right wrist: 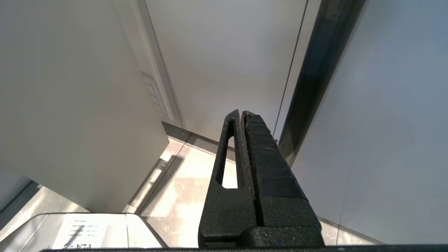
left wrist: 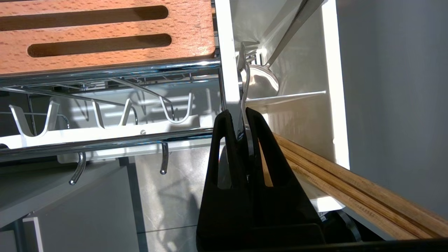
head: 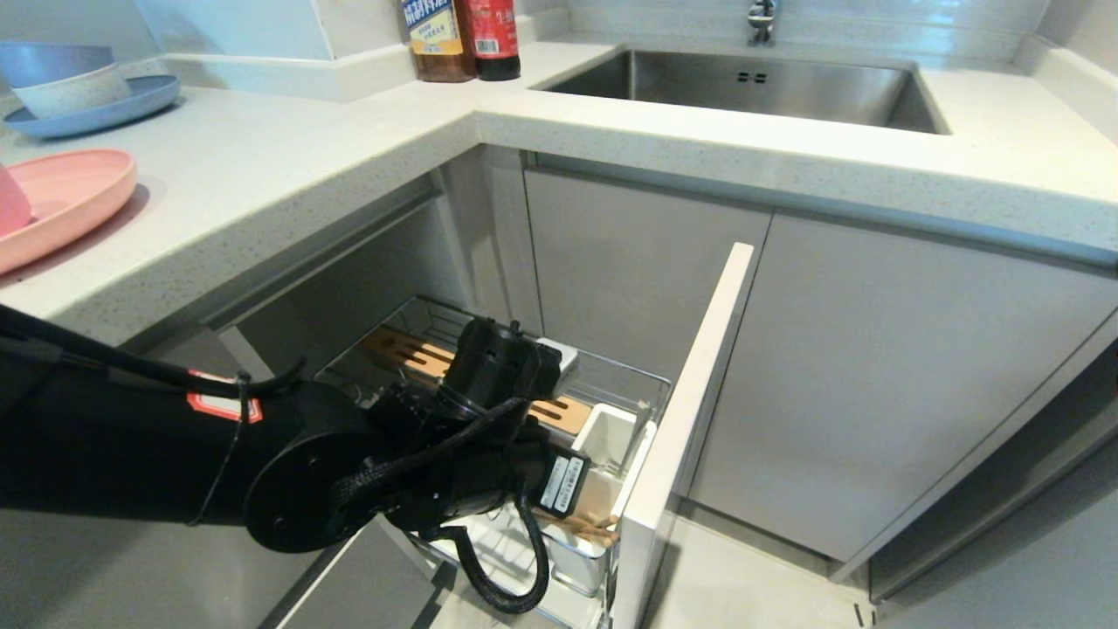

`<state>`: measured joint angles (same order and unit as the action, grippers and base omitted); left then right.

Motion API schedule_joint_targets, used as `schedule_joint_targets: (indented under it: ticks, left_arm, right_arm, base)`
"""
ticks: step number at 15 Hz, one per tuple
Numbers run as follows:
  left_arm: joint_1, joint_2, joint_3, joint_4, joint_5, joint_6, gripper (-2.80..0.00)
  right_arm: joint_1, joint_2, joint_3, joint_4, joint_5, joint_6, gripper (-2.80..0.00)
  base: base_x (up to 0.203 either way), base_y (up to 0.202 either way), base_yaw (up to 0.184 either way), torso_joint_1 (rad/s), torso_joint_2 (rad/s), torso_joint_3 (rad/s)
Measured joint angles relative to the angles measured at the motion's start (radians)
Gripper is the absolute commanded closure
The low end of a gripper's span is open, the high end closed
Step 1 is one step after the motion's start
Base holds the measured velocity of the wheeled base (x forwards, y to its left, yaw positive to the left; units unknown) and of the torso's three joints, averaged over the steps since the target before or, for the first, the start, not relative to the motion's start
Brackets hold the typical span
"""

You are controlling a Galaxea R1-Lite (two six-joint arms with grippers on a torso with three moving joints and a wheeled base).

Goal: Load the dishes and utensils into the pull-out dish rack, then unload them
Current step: Take the fork out of the cupboard

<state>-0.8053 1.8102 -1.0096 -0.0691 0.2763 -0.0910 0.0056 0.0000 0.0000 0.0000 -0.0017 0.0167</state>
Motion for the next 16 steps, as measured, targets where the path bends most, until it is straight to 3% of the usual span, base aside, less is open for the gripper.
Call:
schedule_joint_targets:
  ticks: [7,16]
  left_arm:
    - [-0.033,-0.057,-0.025,0.007,0.061,-0.036,0.00]
    - [-0.057,-0.135,-0.028,0.061,0.076,-0.031,0.00]
  right_arm:
    - [0.000,0.000,0.000,0.000,0.000,0.000,0.00]
    - [0.000,0.000,0.000,0.000,0.000,0.000,0.00]
  base:
    - [0.000,0.000,0.000,0.000,0.00,0.000]
    - [0.000,0.000,0.000,0.000,0.00,0.000]
